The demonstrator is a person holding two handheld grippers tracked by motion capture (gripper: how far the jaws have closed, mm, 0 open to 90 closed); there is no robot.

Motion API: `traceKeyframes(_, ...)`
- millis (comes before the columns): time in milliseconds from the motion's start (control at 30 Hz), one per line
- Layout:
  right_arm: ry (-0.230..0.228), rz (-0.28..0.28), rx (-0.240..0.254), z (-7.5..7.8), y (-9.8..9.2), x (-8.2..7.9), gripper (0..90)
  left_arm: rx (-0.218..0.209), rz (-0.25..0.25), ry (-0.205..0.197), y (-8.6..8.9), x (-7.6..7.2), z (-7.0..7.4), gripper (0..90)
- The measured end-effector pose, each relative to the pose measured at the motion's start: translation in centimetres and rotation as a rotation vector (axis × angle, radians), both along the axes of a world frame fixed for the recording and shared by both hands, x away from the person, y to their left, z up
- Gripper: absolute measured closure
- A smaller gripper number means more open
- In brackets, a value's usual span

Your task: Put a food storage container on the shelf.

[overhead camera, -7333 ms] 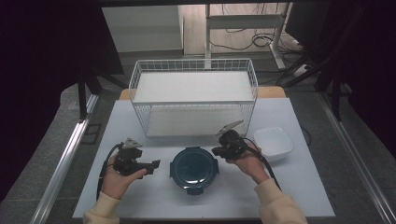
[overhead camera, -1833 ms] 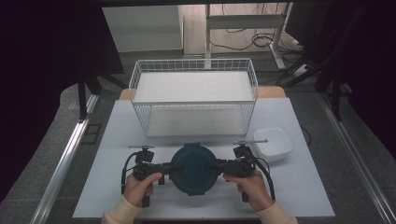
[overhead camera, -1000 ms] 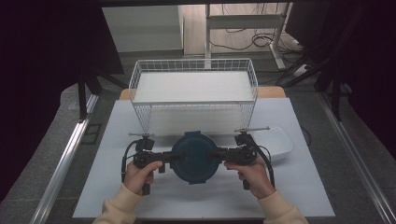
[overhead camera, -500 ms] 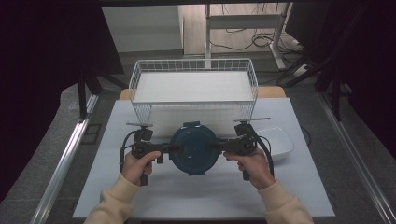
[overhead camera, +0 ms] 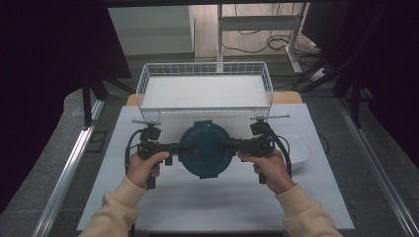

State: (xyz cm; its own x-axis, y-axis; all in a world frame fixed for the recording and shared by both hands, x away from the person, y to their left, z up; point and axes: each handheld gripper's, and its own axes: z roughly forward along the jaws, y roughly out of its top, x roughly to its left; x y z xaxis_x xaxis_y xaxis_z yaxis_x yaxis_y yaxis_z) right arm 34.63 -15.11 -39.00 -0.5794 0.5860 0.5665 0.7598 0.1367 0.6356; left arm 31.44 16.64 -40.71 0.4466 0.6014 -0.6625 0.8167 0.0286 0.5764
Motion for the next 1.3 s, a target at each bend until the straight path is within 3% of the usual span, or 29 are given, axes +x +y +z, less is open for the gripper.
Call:
traceKeyframes(1033,-0.057,0.004,-0.019,4.8,0.1,1.1,40.6,0.002,-0.023,-0.035,0.0,1.6,4.5,39.1)
traceKeyframes(1300,-0.059,0.003,0.003,5.8,0.0,2.3,40.5,0.031,-0.027,-0.051,0.0,2.7,6.1,39.1)
